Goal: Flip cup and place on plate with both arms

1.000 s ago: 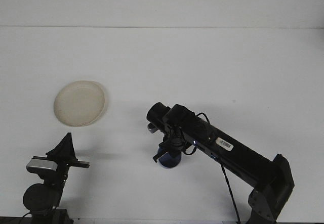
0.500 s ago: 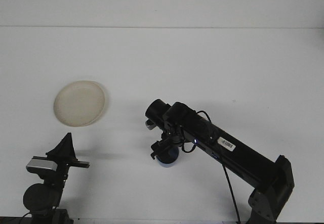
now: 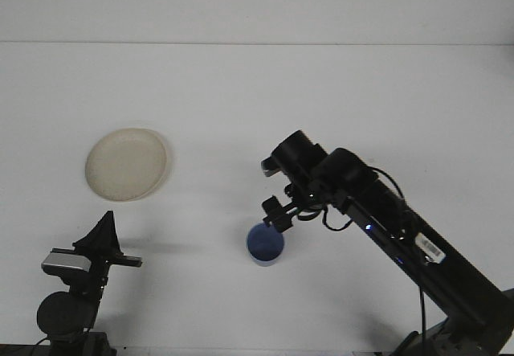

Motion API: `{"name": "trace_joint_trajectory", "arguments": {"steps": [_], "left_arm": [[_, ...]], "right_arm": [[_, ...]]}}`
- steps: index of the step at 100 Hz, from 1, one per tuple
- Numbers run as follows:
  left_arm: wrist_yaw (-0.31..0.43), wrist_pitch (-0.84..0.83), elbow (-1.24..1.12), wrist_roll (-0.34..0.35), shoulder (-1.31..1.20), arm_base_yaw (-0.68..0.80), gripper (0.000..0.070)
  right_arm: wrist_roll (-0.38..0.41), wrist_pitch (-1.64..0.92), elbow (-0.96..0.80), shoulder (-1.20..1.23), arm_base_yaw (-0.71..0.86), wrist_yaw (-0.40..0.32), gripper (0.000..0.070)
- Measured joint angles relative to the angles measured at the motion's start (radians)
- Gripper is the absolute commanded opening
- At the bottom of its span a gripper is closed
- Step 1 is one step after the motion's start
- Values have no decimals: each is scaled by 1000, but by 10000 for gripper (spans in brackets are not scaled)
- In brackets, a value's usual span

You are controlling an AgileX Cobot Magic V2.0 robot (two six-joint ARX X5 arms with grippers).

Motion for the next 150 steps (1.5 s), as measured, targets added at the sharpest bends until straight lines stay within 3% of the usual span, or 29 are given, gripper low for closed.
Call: {"name": "trace_joint_trajectory", "arguments": {"steps": [36, 50, 73, 124, 150], "left_arm": [[0, 0, 0, 0, 0, 0, 12], [0, 0, 0, 0, 0, 0, 12], [0, 0, 0, 0, 0, 0, 12], [0, 0, 0, 0, 0, 0, 12], [0, 0, 0, 0, 0, 0, 12]], "right_arm": [[-45, 0, -21, -164, -353, 57, 538], [-59, 0, -117, -264, -468, 61, 538], [-62, 18, -358, -454, -621, 127, 538], [-64, 621, -813, -908, -650, 125, 538], [-131, 989, -980, -964, -642, 124, 538]]}}
